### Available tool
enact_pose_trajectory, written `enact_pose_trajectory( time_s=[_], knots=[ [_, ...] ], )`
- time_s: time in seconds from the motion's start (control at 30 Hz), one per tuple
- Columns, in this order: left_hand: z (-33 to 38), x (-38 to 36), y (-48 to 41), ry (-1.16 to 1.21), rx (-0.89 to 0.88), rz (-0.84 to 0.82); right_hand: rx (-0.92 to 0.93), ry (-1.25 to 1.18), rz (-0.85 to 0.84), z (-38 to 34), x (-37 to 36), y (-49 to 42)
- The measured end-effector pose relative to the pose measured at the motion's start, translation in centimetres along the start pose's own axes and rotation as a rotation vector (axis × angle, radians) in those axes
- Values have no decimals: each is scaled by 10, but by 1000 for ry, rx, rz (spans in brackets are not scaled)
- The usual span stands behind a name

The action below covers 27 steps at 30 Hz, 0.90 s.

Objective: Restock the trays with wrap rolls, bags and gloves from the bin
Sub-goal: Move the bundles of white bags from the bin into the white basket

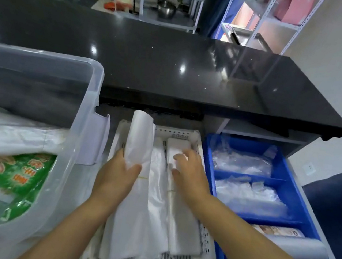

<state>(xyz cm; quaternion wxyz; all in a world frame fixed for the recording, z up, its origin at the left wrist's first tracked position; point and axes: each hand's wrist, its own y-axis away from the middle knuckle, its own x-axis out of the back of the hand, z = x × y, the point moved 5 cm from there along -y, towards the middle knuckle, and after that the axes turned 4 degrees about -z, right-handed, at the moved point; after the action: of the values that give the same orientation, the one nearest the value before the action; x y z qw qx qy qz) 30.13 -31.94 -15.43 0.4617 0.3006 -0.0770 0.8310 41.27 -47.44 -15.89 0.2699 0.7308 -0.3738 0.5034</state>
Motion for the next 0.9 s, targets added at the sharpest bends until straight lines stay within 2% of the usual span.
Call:
enact_pose_trajectory(
  time_s=[0.1,0.27,0.37,0.43,0.57,0.63,0.8,0.9],
  knots=[
    [-5,0,0,-83,43,11,155,168,-185,-9,-22,8],
    [-1,6,5,-153,103,67,179,202,-123,-8,-17,-5],
    [10,17,12,-250,107,152,266,212,-114,-12,-17,-16],
    [18,24,16,-335,100,215,415,182,-176,-20,-22,-21],
    [27,32,22,-449,80,336,843,223,-346,-41,-32,-19],
    [27,33,19,-486,94,355,982,206,-396,-50,-34,-16],
    [13,35,8,-563,243,286,1211,364,-590,-62,-45,-6],
    [3,37,5,-525,321,236,1287,469,-573,-67,-46,-6]
  ],
)
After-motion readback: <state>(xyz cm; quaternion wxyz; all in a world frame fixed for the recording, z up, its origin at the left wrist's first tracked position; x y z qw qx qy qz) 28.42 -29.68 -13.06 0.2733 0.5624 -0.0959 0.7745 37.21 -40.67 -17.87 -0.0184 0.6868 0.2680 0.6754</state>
